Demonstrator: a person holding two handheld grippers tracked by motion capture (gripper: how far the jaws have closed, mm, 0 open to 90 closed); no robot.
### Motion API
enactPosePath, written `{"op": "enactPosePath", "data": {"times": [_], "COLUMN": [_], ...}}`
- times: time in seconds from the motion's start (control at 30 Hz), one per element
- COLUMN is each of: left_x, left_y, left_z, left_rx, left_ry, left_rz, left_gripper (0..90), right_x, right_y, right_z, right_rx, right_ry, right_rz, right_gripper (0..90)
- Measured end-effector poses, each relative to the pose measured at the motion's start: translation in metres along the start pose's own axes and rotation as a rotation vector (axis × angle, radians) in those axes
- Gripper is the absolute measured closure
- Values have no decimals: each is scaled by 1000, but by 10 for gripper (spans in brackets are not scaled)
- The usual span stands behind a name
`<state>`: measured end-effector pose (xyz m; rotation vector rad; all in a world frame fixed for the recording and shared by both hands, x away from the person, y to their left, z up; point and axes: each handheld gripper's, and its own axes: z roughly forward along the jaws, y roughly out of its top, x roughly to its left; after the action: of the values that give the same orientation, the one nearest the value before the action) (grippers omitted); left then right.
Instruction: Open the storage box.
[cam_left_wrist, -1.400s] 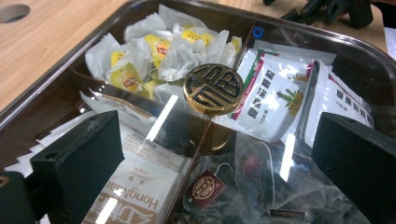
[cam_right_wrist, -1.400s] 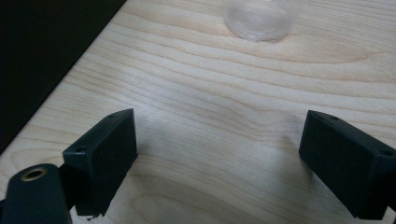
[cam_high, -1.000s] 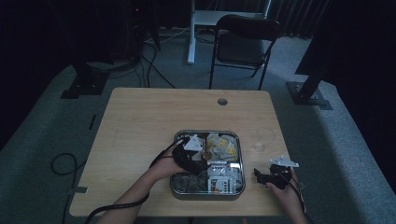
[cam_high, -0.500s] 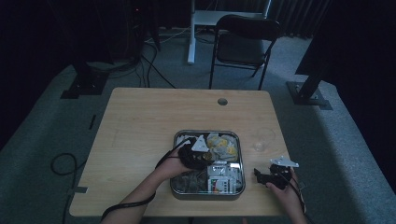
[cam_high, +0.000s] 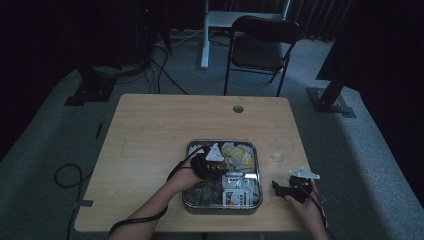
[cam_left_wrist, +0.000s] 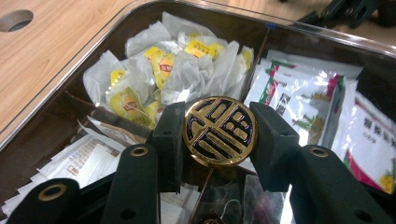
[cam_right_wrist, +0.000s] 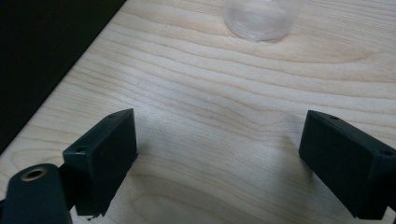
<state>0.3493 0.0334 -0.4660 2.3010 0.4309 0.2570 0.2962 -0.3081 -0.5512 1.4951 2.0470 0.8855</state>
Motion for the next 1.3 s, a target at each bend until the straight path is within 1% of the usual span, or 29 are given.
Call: {"op": "enactPosePath", "data": {"times": [0.1, 0.17, 0.2, 0.23, 0.27, 0.3, 0.33, 0.47, 0.53, 0.6, 0.63, 0.77, 0.9, 0.97, 1.13, 1.23, 1.27, 1.3], "left_x": [1, 2, 2, 3, 4, 5, 6, 9, 12, 15, 16, 22, 28, 31, 37, 41, 43, 44], "left_y": [1, 1, 1, 1, 1, 0, 0, -4, -6, -9, -11, -17, -25, -28, -36, -41, -43, -45], "left_z": [-5, -9, -12, -14, -17, -19, -21, -30, -35, -40, -43, -54, -64, -69, -78, -83, -85, -86], "left_rx": [4, 0, -4, -11, -9, -19, -17, -14, -13, -17, -18, -11, -16, -13, -7, -8, -6, -6], "left_ry": [9, 11, 21, 17, 19, 24, 20, 42, 46, 50, 60, 72, 97, 103, 123, 133, 130, 140], "left_rz": [16, 14, 17, 12, 19, 6, 1, -4, -7, -19, -22, -32, -55, -62, -74, -89, -96, -102], "left_gripper": [587, 587, 587, 587, 587, 587, 587, 587, 587, 587, 587, 587, 587, 587, 587, 587, 587, 587], "right_x": [0, 0, 0, 0, 0, 0, 0, 0, 0, 0, 0, 0, 0, 0, 0, 0, 0, 0], "right_y": [0, 0, 0, 0, 0, 0, 0, 0, 0, 0, 0, 0, 0, 0, 0, 0, 0, 0], "right_z": [0, 0, 0, 0, 0, 0, 0, 0, 0, 0, 0, 0, 0, 0, 0, 0, 0, 0], "right_rx": [0, 0, 0, 1, 1, 1, 0, -1, -1, 0, 0, 1, 1, 1, 1, 1, 1, 1], "right_ry": [0, 0, 0, 0, 0, 0, 0, -1, -1, 0, 0, 0, -1, 0, -1, 0, 0, -1], "right_rz": [1, 1, 1, 1, 1, 1, 0, -2, -1, -1, 0, 1, 0, 0, 0, 0, 0, 1], "right_gripper": [107, 107, 107, 107, 107, 107, 107, 107, 107, 107, 107, 108, 107, 107, 107, 107, 107, 107]}}
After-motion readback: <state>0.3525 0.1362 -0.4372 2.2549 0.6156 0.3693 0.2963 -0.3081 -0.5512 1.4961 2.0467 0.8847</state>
